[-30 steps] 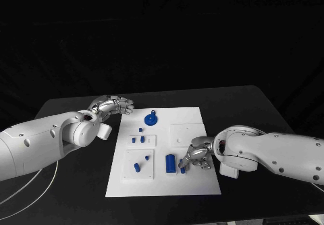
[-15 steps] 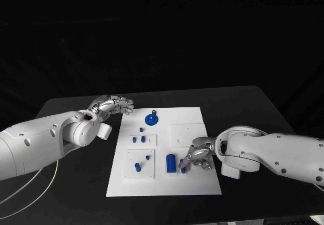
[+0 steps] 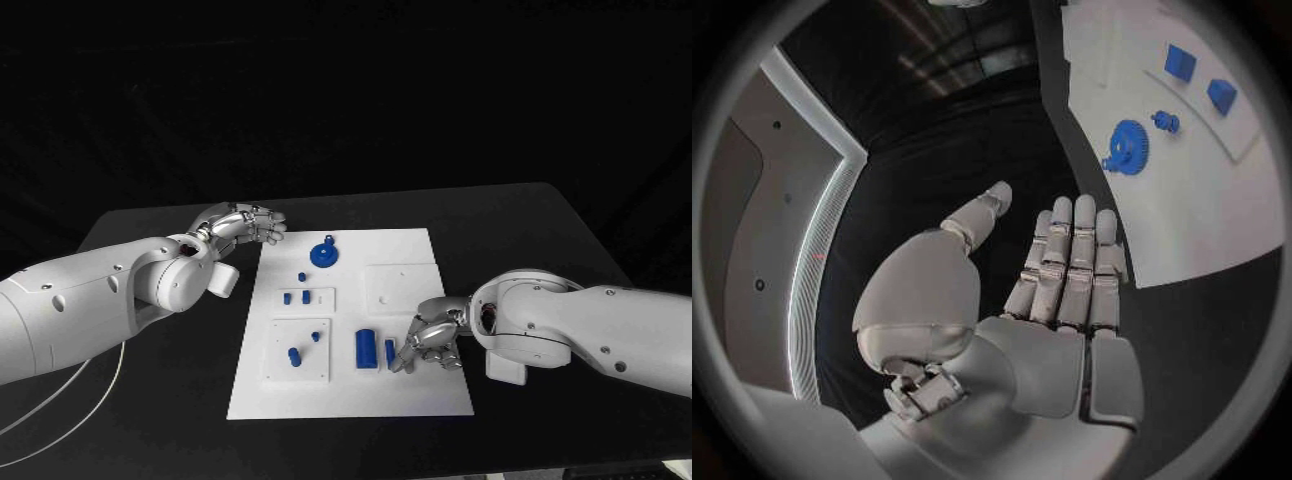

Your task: Assemble the parts on the task board

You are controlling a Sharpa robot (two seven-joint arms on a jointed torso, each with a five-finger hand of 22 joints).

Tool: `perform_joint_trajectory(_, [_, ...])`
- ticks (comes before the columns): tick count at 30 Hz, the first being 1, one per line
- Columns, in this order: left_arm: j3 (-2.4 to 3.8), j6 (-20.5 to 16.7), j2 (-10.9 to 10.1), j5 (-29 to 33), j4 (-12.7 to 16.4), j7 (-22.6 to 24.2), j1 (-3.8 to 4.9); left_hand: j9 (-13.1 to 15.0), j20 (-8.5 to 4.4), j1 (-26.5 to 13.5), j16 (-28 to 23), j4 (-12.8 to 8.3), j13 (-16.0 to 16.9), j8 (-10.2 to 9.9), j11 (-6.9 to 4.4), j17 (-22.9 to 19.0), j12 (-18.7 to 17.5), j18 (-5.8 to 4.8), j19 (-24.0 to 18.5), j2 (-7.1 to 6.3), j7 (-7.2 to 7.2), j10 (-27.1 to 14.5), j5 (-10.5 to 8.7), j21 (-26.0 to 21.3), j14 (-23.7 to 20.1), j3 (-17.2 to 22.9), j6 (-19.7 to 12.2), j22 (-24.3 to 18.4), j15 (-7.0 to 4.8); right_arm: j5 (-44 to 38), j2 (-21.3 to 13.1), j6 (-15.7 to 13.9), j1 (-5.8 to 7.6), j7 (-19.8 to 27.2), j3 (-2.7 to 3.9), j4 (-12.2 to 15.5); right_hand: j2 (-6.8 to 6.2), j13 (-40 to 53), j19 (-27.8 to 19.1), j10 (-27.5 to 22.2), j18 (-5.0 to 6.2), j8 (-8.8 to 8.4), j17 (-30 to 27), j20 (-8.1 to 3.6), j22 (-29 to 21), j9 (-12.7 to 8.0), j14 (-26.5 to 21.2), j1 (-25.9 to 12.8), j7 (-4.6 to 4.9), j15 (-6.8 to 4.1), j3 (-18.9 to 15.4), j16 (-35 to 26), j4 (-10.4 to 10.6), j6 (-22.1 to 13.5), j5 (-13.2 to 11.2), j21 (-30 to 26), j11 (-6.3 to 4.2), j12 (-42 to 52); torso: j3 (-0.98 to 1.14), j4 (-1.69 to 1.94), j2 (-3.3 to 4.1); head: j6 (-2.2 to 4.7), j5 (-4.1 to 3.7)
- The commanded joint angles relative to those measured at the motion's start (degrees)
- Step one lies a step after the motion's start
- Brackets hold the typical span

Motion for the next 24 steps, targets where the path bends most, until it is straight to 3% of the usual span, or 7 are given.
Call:
perform_joint_trajectory(1, [0.03, 0.68, 0.05, -0.16, 0.18, 0.36, 0.01, -0.05, 0.17, -0.39, -0.34, 0.31, -0.09, 0.23, -0.16, 0.07, 0.04, 0.98, 0.06, 0.01, -0.05, -0.38, -0.38, -0.22, 0.12, 0.11, -0.29, 0.07, 0.37, -0.56, 0.00, 2.16, -0.18, 0.35, -0.12, -0.03, 0.20, -0.10, -0.23, -0.47, 1.36, -0.38, 0.05, -0.07, -0.01, 0.09, -0.48, 0.81, -0.03, -0.10, -0.63, -0.32, 0.06, -0.53, -0.60, -0.28, -0.01, -0.04, -0.02, 0.01, 0.02, 0.03, -0.09])
perform_joint_trajectory(6, [0.03, 0.65, 0.05, -0.16, 0.19, 0.34, 0.01, -0.05, 0.16, -0.38, -0.36, 0.31, -0.09, 0.23, -0.16, 0.09, 0.04, 0.98, 0.06, 0.01, -0.05, -0.38, -0.38, -0.23, 0.13, 0.12, -0.29, 0.08, 0.37, -0.86, 0.20, 1.70, -0.18, -0.44, -0.12, -0.04, 1.44, -0.19, -0.11, -0.31, 1.36, -0.39, 0.07, -0.16, -0.11, 0.03, -0.40, 2.12, -0.13, -0.17, -0.50, -0.36, 0.34, -0.31, -3.35, -0.37, -0.06, -0.03, -0.03, 0.02, 0.04, 0.02, -0.09])
perform_joint_trajectory(13, [0.03, 0.85, 0.05, -0.34, 0.22, 0.15, 0.01, -0.06, 0.16, -0.38, -0.38, 0.31, -0.10, 0.24, -0.16, 0.12, 0.04, 0.98, 0.07, 0.00, -0.05, -0.39, -0.38, -0.24, 0.13, 0.12, -0.29, 0.10, 0.37, -2.09, 0.71, 1.19, -0.19, -1.06, -0.12, -0.08, 2.89, -0.33, 0.12, -0.15, 1.36, -0.50, 0.05, -0.07, -0.28, -0.17, -0.24, 2.12, -0.11, -0.17, 1.68, -0.43, 2.06, -0.09, -3.66, -0.51, -0.09, -0.08, -0.06, 0.05, 0.02, 0.01, -0.12])
perform_joint_trajectory(17, [0.03, 0.84, 0.06, -0.34, 0.19, 0.16, 0.01, -0.06, 0.17, -0.37, -0.39, 0.31, -0.10, 0.24, -0.16, 0.14, 0.04, 0.98, 0.07, 0.00, -0.04, -0.39, -0.38, -0.25, 0.13, 0.12, -0.30, 0.11, 0.37, -2.28, 1.02, 0.92, -0.21, -1.57, -0.12, -0.31, 3.32, -0.37, 0.23, -0.04, 1.36, -0.53, 0.07, -0.05, -0.26, -0.27, -0.17, 3.07, -0.13, -0.17, 3.73, -0.43, 2.48, 0.07, -3.97, -0.46, -0.12, -0.05, -0.09, 0.04, 0.02, -0.01, -0.16])
perform_joint_trajectory(21, [0.03, 0.87, 0.07, -0.34, 0.21, 0.16, 0.01, -0.06, 0.17, -0.38, -0.41, 0.31, -0.10, 0.24, -0.16, 0.16, 0.04, 0.98, 0.07, 0.00, -0.04, -0.40, -0.38, -0.26, 0.13, 0.12, -0.30, 0.12, 0.37, -2.28, 1.42, 0.62, -0.25, -1.85, -0.13, -0.49, 3.94, -0.40, 0.44, 0.09, 1.36, -0.51, 0.15, 0.00, -0.27, -0.28, -0.12, 4.59, -0.16, -0.20, 8.82, -0.39, 4.43, 0.23, -4.47, -0.40, -0.14, 0.00, -0.09, 0.05, 0.02, -0.04, -0.14])
perform_joint_trajectory(24, [0.03, 0.84, 0.01, -0.34, 0.22, 0.16, 0.01, -0.06, 0.17, -0.38, -0.42, 0.32, -0.10, 0.24, -0.16, 0.17, 0.04, 0.98, 0.07, 0.00, -0.04, -0.40, -0.38, -0.27, 0.13, 0.12, -0.30, 0.13, 0.37, -2.31, 1.61, 0.14, -0.35, -2.18, -0.13, -0.57, 4.13, -0.37, 0.52, 0.17, 1.36, -0.46, 0.20, 0.09, -0.19, -0.23, -0.09, 4.57, -0.15, -0.18, 10.01, -0.33, 4.92, 0.27, -4.50, -0.27, -0.12, 0.07, -0.07, 0.09, 0.02, -0.08, -0.14])
